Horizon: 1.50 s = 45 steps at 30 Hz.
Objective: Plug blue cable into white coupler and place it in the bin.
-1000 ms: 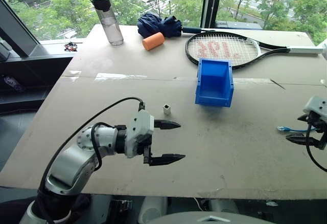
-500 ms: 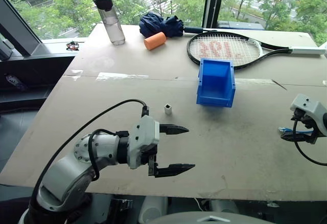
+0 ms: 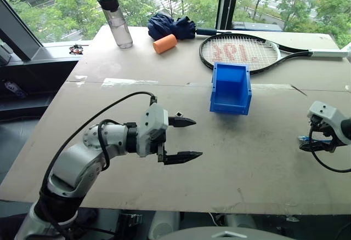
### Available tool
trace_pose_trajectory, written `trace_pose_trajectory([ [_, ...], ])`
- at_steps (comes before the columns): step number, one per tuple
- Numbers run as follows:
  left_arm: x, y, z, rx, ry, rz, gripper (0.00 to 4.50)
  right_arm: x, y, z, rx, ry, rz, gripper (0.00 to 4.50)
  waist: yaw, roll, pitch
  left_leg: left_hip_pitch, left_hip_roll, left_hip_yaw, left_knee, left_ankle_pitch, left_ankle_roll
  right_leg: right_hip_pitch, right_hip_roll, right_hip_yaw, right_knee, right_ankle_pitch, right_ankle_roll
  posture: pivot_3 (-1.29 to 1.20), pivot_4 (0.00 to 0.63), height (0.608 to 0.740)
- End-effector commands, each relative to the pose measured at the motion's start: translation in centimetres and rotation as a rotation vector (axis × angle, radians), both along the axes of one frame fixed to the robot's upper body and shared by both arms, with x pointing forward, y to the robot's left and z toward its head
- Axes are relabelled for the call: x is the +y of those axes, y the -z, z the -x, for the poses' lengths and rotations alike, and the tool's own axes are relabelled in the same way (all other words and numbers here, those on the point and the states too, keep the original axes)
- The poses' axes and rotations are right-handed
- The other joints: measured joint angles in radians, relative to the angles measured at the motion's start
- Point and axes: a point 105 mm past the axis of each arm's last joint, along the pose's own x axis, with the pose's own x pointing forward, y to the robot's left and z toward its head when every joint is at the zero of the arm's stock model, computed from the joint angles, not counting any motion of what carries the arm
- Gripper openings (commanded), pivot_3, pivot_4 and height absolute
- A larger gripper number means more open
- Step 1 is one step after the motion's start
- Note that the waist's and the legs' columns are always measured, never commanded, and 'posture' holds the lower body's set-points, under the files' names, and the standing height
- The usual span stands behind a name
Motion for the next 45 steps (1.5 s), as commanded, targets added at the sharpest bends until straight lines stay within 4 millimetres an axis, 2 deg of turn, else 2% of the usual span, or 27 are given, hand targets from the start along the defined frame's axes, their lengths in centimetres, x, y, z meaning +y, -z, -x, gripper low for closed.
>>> trace_pose_trajectory([
  [1, -0.2, -0.8, 0.4, -0.060, 0.060, 0.000, 4.44, -0.1, -0.7, -0.6, -0.012, -0.009, 0.025, 4.50, -0.001, 0.000, 0.000, 0.000, 0.000, 0.000, 0.000, 0.000, 0.000, 0.000, 0.000, 0.000, 0.000, 0.001, 0.001, 0.00, 0.150, 0.740],
  [2, -0.3, -0.9, 0.4, -0.063, 0.069, -0.001, 4.44, -0.2, -0.6, -0.7, -0.009, -0.009, 0.028, 4.50, -0.001, 0.000, 0.000, 0.000, 0.000, 0.000, 0.000, 0.000, 0.000, 0.000, 0.000, 0.000, 0.000, 0.001, 0.001, 0.00, 0.150, 0.740],
  [5, -0.6, -1.2, 0.6, -0.073, 0.084, 0.004, 4.50, -0.2, -0.2, -1.2, -0.008, -0.004, 0.041, 3.75, -0.002, 0.000, 0.000, 0.000, 0.000, 0.000, 0.000, 0.000, 0.000, 0.000, 0.000, 0.000, 0.000, -0.001, -0.002, 0.00, 0.150, 0.740],
  [9, -0.7, -1.4, 0.5, -0.080, 0.089, 0.009, 4.50, 0.2, -0.1, -1.1, -0.010, -0.033, 0.054, 1.84, -0.001, 0.000, 0.000, 0.000, 0.000, 0.000, 0.000, 0.000, 0.000, 0.000, 0.000, 0.000, 0.000, 0.001, 0.001, 0.00, 0.150, 0.740],
  [10, -0.7, -1.4, 0.5, -0.080, 0.088, 0.010, 4.50, 0.4, -0.2, -1.0, -0.015, -0.047, 0.059, 1.60, -0.001, 0.000, 0.000, 0.000, 0.000, 0.000, 0.000, 0.000, 0.000, 0.000, 0.000, 0.000, 0.000, 0.001, 0.001, 0.00, 0.150, 0.740],
  [11, -0.7, -1.3, 0.4, -0.079, 0.083, 0.012, 4.50, 0.9, -0.3, -0.7, -0.024, -0.068, 0.060, 0.90, 0.000, -0.001, 0.000, 0.000, 0.000, 0.000, 0.000, 0.000, 0.000, 0.000, 0.000, 0.000, 0.000, 0.001, 0.002, 0.00, 0.150, 0.740],
  [13, -0.6, -1.2, 0.2, -0.076, 0.077, 0.013, 4.50, 1.9, -0.7, -0.3, -0.039, -0.102, 0.053, 0.07, 0.000, -0.001, 0.000, 0.000, 0.000, -0.001, 0.000, 0.000, 0.000, 0.000, 0.000, 0.000, 0.000, 0.001, 0.002, 0.00, 0.150, 0.740],
  [14, -0.5, -1.2, 0.1, -0.074, 0.072, 0.013, 4.50, 2.6, -0.9, -0.1, -0.049, -0.125, 0.043, 0.02, 0.000, -0.001, 0.000, 0.000, 0.000, -0.001, 0.000, 0.000, 0.000, 0.000, 0.000, 0.000, 0.000, 0.001, 0.002, 0.00, 0.150, 0.740],
  [15, -0.4, -1.1, 0.0, -0.069, 0.067, 0.014, 4.50, 3.5, -1.1, 0.2, -0.059, -0.149, 0.029, 0.02, 0.000, -0.001, 0.000, 0.000, 0.000, -0.001, 0.000, 0.000, 0.000, 0.000, 0.000, 0.000, 0.000, 0.001, 0.002, 0.00, 0.150, 0.740],
  [19, -0.1, -0.6, -0.5, -0.061, 0.031, 0.010, 4.50, 9.5, -2.0, 1.1, -0.125, -0.282, -0.065, 0.02, -0.011, 0.000, 0.000, 0.000, 0.001, -0.001, 0.000, 0.000, 0.000, 0.000, 0.000, -0.001, 0.001, 0.001, 0.002, 0.00, 0.150, 0.740],
  [23, 0.3, 0.3, -1.2, -0.049, -0.011, -0.011, 4.50, 14.7, -1.8, 1.4, -0.171, -0.407, -0.108, 0.02, -0.018, -0.001, 0.000, 0.000, 0.001, -0.003, 0.000, 0.000, 0.000, 0.000, 0.001, -0.002, 0.001, 0.001, 0.002, 0.00, 0.150, 0.740],
  [28, 0.7, 1.5, -1.2, -0.042, -0.027, -0.067, 4.50, 17.8, -0.6, 0.7, -0.188, -0.476, -0.101, 0.02, -0.014, -0.002, 0.000, -0.002, 0.000, -0.005, 0.000, 0.000, 0.000, 0.000, 0.000, -0.003, 0.000, 0.001, 0.002, 0.00, 0.150, 0.740],
  [32, 1.2, 2.5, -1.4, -0.026, -0.055, -0.131, 4.50, 18.0, 0.3, 0.2, -0.220, -0.523, -0.077, 0.02, -0.012, -0.002, 0.000, -0.002, 0.000, -0.005, 0.000, 0.000, 0.000, 0.000, 0.000, -0.004, 0.000, 0.001, 0.002, 0.00, 0.150, 0.740],
  [33, 1.2, 2.7, -1.3, -0.022, -0.043, -0.136, 4.50, 17.8, 0.3, 0.3, -0.229, -0.525, -0.084, 0.83, -0.013, -0.002, 0.000, -0.002, 0.000, -0.005, 0.000, 0.000, 0.000, 0.000, 0.000, -0.004, 0.000, 0.001, 0.002, 0.00, 0.150, 0.740],
  [34, 1.1, 2.9, -1.3, -0.021, -0.037, -0.140, 4.50, 17.5, 0.2, 0.5, -0.240, -0.526, -0.091, 1.09, -0.013, -0.002, 0.000, -0.002, 0.000, -0.005, 0.000, 0.000, 0.000, 0.000, 0.000, -0.004, 0.000, 0.001, 0.002, 0.00, 0.150, 0.740],
  [36, 0.9, 3.0, -1.4, -0.020, -0.034, -0.141, 4.50, 17.3, -0.2, 0.7, -0.266, -0.525, -0.112, 2.11, -0.012, -0.002, 0.000, -0.002, 0.000, -0.005, 0.000, 0.000, 0.000, 0.000, 0.000, -0.004, 0.000, 0.001, 0.002, 0.00, 0.150, 0.740],
  [38, 0.5, 3.6, -1.7, -0.020, -0.026, -0.162, 4.50, 17.3, -1.6, 1.1, -0.339, -0.481, -0.202, 3.12, -0.010, -0.002, 0.000, -0.002, 0.000, -0.005, 0.000, 0.000, 0.000, 0.000, 0.000, -0.004, 0.000, 0.001, 0.002, 0.00, 0.150, 0.740],
  [41, -0.6, 4.6, -2.5, -0.027, -0.002, -0.201, 4.50, 16.2, -3.0, 3.5, -0.449, -0.462, -0.283, 4.43, 0.005, -0.002, 0.000, -0.003, -0.001, -0.006, 0.000, 0.000, 0.000, 0.000, 0.000, -0.005, 0.000, 0.001, 0.002, 0.00, 0.150, 0.740],
  [45, -2.5, 5.3, -4.6, -0.035, 0.027, -0.222, 4.50, 14.9, -4.0, 6.9, -0.569, -0.333, -0.400, 4.43, 0.014, -0.004, -0.001, -0.003, -0.001, -0.008, 0.001, 0.000, 0.000, 0.001, 0.000, -0.008, 0.000, 0.001, 0.002, 0.00, 0.150, 0.740],
])
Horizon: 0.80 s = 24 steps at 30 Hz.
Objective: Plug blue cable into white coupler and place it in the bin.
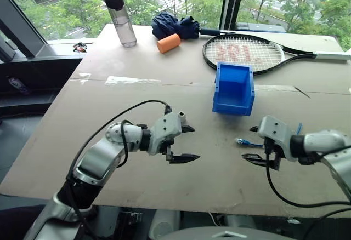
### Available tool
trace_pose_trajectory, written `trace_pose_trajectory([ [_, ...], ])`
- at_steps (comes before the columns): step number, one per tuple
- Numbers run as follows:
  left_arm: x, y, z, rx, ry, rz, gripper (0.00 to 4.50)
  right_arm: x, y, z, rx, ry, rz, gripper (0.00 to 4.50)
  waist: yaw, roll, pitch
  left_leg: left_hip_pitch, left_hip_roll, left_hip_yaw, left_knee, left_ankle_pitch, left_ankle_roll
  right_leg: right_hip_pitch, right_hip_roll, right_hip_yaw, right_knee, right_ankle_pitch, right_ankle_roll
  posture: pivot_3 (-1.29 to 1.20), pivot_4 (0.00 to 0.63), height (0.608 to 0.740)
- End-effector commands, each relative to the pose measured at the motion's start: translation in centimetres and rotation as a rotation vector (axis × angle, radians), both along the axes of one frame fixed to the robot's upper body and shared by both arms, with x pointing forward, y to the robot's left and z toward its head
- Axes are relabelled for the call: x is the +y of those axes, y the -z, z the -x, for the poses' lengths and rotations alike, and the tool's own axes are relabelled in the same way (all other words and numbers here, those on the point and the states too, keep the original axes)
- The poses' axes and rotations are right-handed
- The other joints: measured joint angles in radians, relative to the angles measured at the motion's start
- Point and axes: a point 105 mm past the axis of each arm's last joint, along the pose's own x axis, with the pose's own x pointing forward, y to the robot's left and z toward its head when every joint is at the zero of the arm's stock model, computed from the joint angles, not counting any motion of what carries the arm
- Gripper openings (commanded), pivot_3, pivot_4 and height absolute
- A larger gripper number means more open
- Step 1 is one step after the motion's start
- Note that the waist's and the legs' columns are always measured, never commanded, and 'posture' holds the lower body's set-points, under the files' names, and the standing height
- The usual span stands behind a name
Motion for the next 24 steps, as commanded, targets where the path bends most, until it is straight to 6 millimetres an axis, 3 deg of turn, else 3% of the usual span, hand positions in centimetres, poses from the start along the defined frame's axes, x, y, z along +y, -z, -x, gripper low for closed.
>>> trace_pose_trajectory([
  [1, -2.3, -0.1, -1.6, -0.045, 0.068, -0.011, 4.50, -0.7, -2.5, 2.7, -0.126, 0.085, -0.112, 4.43, -0.002, 0.000, 0.000, 0.000, 0.000, 0.000, 0.000, 0.000, 0.000, 0.001, 0.000, 0.000, 0.000, 0.000, 0.000, 0.00, 0.150, 0.740],
  [4, -5.2, 0.3, -2.9, -0.050, 0.142, -0.002, 4.50, -1.2, -2.5, 5.4, -0.139, 0.237, -0.206, 4.43, 0.001, 0.000, -0.001, 0.001, 0.000, 0.000, 0.001, 0.000, 0.000, 0.002, 0.000, 0.000, 0.000, 0.000, 0.000, 0.00, 0.150, 0.740],
  [10, -10.2, 0.7, -4.2, -0.049, 0.241, -0.014, 4.50, -1.2, -0.7, 8.0, -0.134, 0.401, -0.233, 4.43, -0.028, 0.001, -0.002, 0.003, 0.000, 0.002, 0.001, 0.000, 0.000, 0.002, 0.001, 0.003, 0.001, -0.002, 0.003, 0.00, 0.150, 0.740],
  [14, -11.9, 1.8, -4.6, -0.043, 0.274, -0.083, 4.50, -1.1, 0.5, 9.7, -0.120, 0.493, -0.235, 4.43, -0.018, 0.002, -0.003, 0.002, 0.000, 0.000, 0.000, 0.000, 0.000, 0.001, 0.001, 0.002, 0.001, -0.004, 0.001, 0.00, 0.150, 0.740],
  [18, -11.9, 3.3, -4.4, -0.047, 0.324, -0.133, 3.30, -0.8, 1.2, 10.9, -0.111, 0.558, -0.223, 4.50, -0.019, 0.001, -0.002, 0.002, 0.000, 0.002, 0.000, 0.000, 0.000, 0.001, 0.001, 0.003, 0.000, -0.006, 0.000, 0.00, 0.150, 0.740],
  [24, -12.4, 3.9, -3.5, -0.039, 0.399, -0.139, 0.46, -0.4, 1.4, 10.8, -0.135, 0.657, -0.268, 4.50, -0.010, 0.000, -0.003, 0.001, 0.001, 0.001, 0.000, 0.000, 0.000, 0.000, 0.000, 0.002, 0.000, -0.006, 0.000, 0.00, 0.150, 0.740],
])
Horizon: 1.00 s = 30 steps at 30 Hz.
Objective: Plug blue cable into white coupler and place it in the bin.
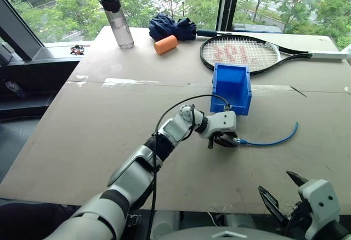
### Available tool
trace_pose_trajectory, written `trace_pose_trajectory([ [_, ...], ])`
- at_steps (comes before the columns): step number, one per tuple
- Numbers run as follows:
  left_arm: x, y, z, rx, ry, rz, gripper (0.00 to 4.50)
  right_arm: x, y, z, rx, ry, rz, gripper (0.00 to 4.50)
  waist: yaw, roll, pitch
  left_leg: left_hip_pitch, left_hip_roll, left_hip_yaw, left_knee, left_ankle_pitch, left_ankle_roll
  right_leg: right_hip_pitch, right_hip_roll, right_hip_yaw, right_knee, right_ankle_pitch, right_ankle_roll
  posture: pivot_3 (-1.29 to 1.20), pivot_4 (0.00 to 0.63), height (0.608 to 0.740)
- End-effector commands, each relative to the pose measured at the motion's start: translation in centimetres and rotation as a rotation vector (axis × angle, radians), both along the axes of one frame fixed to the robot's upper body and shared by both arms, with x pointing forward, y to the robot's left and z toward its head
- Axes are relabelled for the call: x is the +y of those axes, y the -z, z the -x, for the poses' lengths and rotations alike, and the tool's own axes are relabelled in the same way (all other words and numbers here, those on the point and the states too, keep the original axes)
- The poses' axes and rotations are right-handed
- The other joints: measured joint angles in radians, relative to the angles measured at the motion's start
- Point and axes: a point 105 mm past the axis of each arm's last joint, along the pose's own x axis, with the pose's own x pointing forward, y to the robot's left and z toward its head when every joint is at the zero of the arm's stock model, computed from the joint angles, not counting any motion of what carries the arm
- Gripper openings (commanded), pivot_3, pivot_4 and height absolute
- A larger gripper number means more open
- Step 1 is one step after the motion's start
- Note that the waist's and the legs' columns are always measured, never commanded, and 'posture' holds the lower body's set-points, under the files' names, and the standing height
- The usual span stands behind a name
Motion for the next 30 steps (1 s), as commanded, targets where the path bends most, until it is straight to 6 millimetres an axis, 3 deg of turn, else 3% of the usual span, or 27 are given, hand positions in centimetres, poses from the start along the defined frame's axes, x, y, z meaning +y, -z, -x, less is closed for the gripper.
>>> trace_pose_trajectory([
  [1, -0.4, 0.3, 0.8, 0.016, 0.059, -0.006, 0.08, 0.8, -0.9, -0.5, -0.056, 0.038, -0.036, 4.50, 0.001, 0.000, 0.000, 0.000, 0.000, 0.000, 0.000, 0.000, 0.000, 0.000, 0.000, 0.000, 0.000, 0.000, 0.000, 0.00, 0.150, 0.740],
  [3, -0.2, -0.5, 0.9, 0.068, 0.065, 0.031, 0.02, 1.5, -0.8, -1.1, -0.064, 0.072, -0.127, 4.50, 0.001, 0.000, 0.000, -0.001, 0.000, -0.001, 0.000, 0.000, 0.000, 0.000, 0.000, -0.001, 0.000, 0.000, 0.000, 0.00, 0.150, 0.740],
  [7, 0.7, -4.0, 1.7, 0.295, 0.078, 0.165, 0.02, 3.2, -1.9, -2.4, -0.096, 0.104, -0.435, 4.50, -0.001, -0.001, 0.001, -0.003, 0.001, -0.001, 0.000, 0.000, 0.000, -0.002, 0.000, -0.001, 0.000, 0.000, 0.000, 0.00, 0.150, 0.740],
  [13, 3.2, -8.5, 2.5, 0.543, 0.034, 0.293, 0.02, 5.6, -4.4, -4.0, -0.118, -0.005, -0.760, 4.50, -0.004, 0.000, 0.000, -0.003, 0.004, -0.004, 0.000, 0.000, 0.000, -0.004, 0.001, -0.001, 0.001, 0.002, -0.003, 0.00, 0.150, 0.740],
  [21, 5.1, -10.7, 4.0, 0.660, 0.002, 0.358, 0.02, 7.0, -8.0, -6.8, -0.158, -0.146, -0.970, 4.50, -0.004, 0.000, 0.000, -0.002, 0.001, -0.004, 0.000, 0.000, 0.000, -0.003, 0.001, 0.000, 0.002, 0.003, -0.004, 0.00, 0.150, 0.740],
  [24, 5.4, -11.0, 4.3, 0.664, -0.007, 0.374, 0.00, 7.3, -8.7, -7.8, -0.154, -0.179, -1.022, 3.61, -0.005, 0.000, 0.000, -0.002, 0.001, -0.004, 0.000, 0.000, 0.000, -0.002, 0.001, -0.001, 0.002, 0.003, -0.004, 0.00, 0.150, 0.740],
  [30, 5.7, -11.4, 4.4, 0.673, -0.028, 0.406, 0.00, 7.4, -9.4, -8.4, -0.139, -0.223, -1.058, 0.71, -0.006, 0.000, 0.000, -0.001, 0.001, -0.003, 0.000, 0.000, 0.000, -0.002, 0.001, -0.001, 0.002, 0.003, -0.004, 0.00, 0.150, 0.740],
])
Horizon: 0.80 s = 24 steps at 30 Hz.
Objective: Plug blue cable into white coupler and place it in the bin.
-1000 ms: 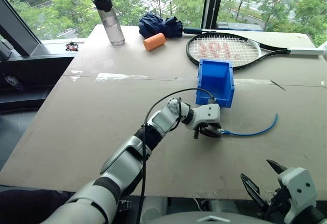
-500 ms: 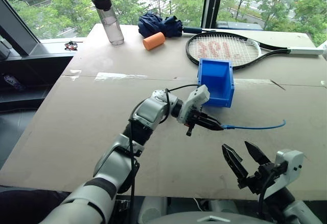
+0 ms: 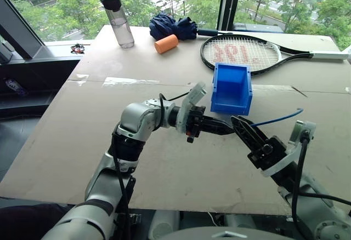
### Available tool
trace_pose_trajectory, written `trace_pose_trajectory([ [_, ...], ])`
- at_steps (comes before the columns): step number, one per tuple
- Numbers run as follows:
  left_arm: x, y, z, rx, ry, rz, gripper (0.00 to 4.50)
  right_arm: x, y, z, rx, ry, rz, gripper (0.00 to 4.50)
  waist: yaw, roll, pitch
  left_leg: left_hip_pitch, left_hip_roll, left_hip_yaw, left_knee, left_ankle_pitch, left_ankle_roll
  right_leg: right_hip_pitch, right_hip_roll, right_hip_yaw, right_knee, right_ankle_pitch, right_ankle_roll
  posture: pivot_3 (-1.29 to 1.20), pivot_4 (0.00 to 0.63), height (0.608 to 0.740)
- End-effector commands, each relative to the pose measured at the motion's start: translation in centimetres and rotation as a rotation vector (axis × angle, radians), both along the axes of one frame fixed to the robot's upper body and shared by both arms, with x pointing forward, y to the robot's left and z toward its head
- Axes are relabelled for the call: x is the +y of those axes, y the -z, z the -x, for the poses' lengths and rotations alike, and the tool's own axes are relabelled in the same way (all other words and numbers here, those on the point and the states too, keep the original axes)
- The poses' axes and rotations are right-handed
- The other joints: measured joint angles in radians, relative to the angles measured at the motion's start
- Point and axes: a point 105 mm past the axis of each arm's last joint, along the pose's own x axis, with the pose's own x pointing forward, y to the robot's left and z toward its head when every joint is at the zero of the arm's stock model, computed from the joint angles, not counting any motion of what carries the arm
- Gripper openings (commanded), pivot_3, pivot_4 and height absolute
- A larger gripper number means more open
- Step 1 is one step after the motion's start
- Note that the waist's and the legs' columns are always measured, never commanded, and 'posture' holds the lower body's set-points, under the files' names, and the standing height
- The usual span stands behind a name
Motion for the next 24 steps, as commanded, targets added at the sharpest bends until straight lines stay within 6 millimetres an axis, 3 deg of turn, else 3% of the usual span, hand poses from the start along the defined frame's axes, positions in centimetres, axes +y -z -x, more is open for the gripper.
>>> trace_pose_trajectory([
  [1, 0.1, -1.1, 0.3, -0.016, -0.010, 0.044, 0.00, 0.1, -1.1, 0.4, -0.033, -0.036, -0.038, 0.07, -0.001, 0.000, 0.000, 0.000, 0.000, 0.000, 0.000, 0.000, 0.000, 0.000, 0.000, 0.000, 0.000, 0.000, 0.000, 0.00, 0.150, 0.740],
  [8, 0.7, -1.7, 0.1, 0.042, -0.044, 0.072, 0.00, 0.4, -1.0, 0.9, -0.020, -0.077, -0.063, 0.07, -0.003, 0.000, 0.000, 0.000, 0.000, 0.001, 0.000, 0.000, 0.000, 0.000, 0.000, 0.000, 0.000, 0.000, 0.000, 0.00, 0.150, 0.740],
  [9, 1.0, -1.9, 0.1, 0.047, -0.048, 0.077, 0.94, 0.4, -1.1, 0.9, -0.023, -0.076, -0.072, 0.00, -0.005, 0.000, 0.000, 0.000, 0.000, 0.000, 0.000, 0.000, 0.000, 0.000, 0.000, 0.000, 0.000, 0.000, 0.000, 0.00, 0.150, 0.740],
  [12, 2.5, -2.0, -1.5, -0.021, -0.196, 0.054, 2.21, 0.2, -1.7, 0.9, -0.037, -0.073, -0.111, 0.00, -0.013, 0.000, 0.000, 0.001, 0.000, 0.000, 0.000, 0.000, 0.000, 0.000, 0.000, 0.000, 0.000, 0.000, 0.000, 0.00, 0.150, 0.740],
  [14, 4.4, -1.3, -2.7, -0.129, -0.320, -0.005, 2.67, 0.0, -1.7, 0.9, -0.036, -0.074, -0.116, 0.00, -0.018, 0.000, 0.000, 0.001, 0.000, -0.001, 0.000, 0.000, 0.000, 0.000, 0.000, 0.000, 0.001, 0.000, 0.001, 0.00, 0.150, 0.740],
  [15, 5.4, -1.0, -3.3, -0.170, -0.382, -0.026, 3.31, -0.2, -1.6, 0.9, -0.034, -0.075, -0.113, 0.00, -0.020, 0.000, 0.000, 0.001, 0.000, -0.001, -0.001, 0.000, 0.000, 0.000, 0.000, 0.000, 0.001, 0.000, 0.001, 0.00, 0.150, 0.740],
  [18, 9.0, 0.6, -5.7, -0.334, -0.611, -0.120, 4.44, -0.5, -1.1, 0.7, -0.029, -0.071, -0.101, 0.00, -0.020, 0.000, 0.000, 0.004, 0.001, -0.001, -0.004, 0.000, 0.000, 0.000, 0.000, 0.003, 0.001, 0.000, 0.001, 0.00, 0.150, 0.740],
  [21, 11.0, 2.5, -6.5, -0.494, -0.683, -0.226, 4.44, -0.5, -1.2, 0.3, -0.039, -0.070, -0.109, 0.00, -0.016, 0.000, 0.000, 0.003, 0.001, 0.000, -0.004, 0.000, 0.000, 0.000, 0.000, 0.003, 0.000, 0.000, 0.000, 0.00, 0.150, 0.740],
  [24, 10.9, 4.8, -6.6, -0.579, -0.703, -0.279, 4.44, 0.0, -0.8, -0.2, -0.034, -0.096, -0.084, 0.00, -0.005, 0.000, 0.000, 0.003, 0.000, 0.000, -0.003, 0.000, 0.000, 0.000, -0.001, 0.003, 0.000, 0.000, 0.000, 0.00, 0.150, 0.740],
])
